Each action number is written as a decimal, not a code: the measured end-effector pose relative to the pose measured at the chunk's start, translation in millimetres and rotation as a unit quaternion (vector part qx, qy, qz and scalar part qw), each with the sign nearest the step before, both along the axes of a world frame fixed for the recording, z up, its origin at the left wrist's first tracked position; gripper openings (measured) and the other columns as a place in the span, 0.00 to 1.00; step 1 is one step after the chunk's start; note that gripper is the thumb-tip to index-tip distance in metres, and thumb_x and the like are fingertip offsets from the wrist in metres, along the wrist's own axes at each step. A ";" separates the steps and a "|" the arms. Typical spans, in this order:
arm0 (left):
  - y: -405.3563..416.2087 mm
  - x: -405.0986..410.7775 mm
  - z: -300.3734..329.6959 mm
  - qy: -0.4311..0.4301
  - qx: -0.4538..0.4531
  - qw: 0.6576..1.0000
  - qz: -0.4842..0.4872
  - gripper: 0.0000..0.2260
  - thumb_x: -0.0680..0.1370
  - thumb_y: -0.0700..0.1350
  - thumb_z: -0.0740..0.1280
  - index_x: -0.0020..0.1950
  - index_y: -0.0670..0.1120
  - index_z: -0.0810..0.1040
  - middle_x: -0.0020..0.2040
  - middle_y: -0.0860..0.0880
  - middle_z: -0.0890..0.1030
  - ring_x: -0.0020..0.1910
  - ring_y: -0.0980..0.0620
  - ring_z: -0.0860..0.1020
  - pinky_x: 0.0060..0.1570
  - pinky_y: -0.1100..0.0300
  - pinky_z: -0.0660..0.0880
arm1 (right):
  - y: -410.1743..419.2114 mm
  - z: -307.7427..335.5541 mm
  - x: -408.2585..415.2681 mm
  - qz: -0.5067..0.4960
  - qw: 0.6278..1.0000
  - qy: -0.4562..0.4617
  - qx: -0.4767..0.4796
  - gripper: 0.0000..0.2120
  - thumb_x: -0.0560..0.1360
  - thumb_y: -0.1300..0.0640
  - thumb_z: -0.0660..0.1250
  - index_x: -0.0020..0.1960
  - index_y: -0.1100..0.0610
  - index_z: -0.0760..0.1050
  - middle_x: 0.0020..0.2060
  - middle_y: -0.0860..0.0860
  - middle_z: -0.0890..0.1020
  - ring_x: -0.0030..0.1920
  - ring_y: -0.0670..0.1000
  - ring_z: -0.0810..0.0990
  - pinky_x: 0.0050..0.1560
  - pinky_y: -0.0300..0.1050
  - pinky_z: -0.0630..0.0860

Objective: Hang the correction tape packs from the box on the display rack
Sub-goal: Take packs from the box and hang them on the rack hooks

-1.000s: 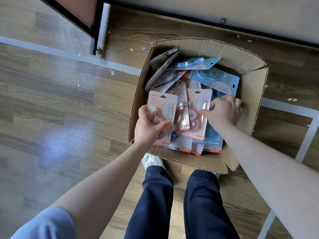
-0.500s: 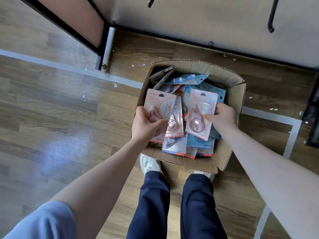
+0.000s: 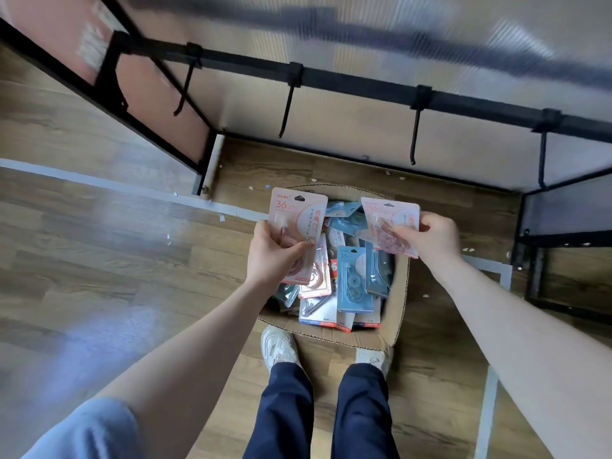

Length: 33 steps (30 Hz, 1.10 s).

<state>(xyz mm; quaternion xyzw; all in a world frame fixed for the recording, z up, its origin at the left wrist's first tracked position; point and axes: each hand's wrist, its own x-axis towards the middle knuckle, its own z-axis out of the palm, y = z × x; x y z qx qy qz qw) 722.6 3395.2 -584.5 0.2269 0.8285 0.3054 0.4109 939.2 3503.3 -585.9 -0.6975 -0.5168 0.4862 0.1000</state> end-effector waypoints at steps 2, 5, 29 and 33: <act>6.9 0.3 17.2 -0.005 0.017 1.000 0.000 0.23 0.66 0.41 0.79 0.39 0.48 0.62 0.34 0.53 0.72 0.30 0.63 0.72 0.31 0.70 0.68 | 4.0 20.5 0.1 -0.006 1.000 0.005 0.007 0.16 0.71 0.54 0.74 0.56 0.59 0.80 0.51 0.52 0.83 0.47 0.49 0.81 0.46 0.50 0.80; 16.6 0.8 45.7 -0.016 0.044 0.999 -0.003 0.23 0.66 0.43 0.79 0.41 0.48 0.63 0.36 0.52 0.73 0.34 0.57 0.73 0.32 0.67 0.70 | 7.7 51.8 -0.8 -0.016 0.999 0.025 0.021 0.16 0.71 0.54 0.74 0.56 0.59 0.80 0.51 0.53 0.83 0.47 0.49 0.81 0.46 0.49 0.80; 40.0 -16.5 302.0 0.001 0.276 0.961 -0.012 0.22 0.65 0.40 0.79 0.42 0.44 0.64 0.33 0.52 0.68 0.26 0.63 0.67 0.31 0.70 0.69 | 17.8 320.2 10.6 -0.106 0.971 0.113 0.183 0.05 0.77 0.57 0.66 0.52 0.55 0.72 0.47 0.50 0.79 0.42 0.43 0.76 0.35 0.40 0.72; 38.3 -20.8 332.6 -0.009 0.294 0.956 -0.015 0.22 0.65 0.41 0.80 0.42 0.44 0.65 0.34 0.49 0.69 0.29 0.60 0.68 0.31 0.68 0.70 | 13.7 353.0 13.5 -0.129 0.962 0.127 0.205 0.05 0.78 0.58 0.64 0.52 0.56 0.72 0.41 0.46 0.77 0.40 0.41 0.75 0.32 0.37 0.69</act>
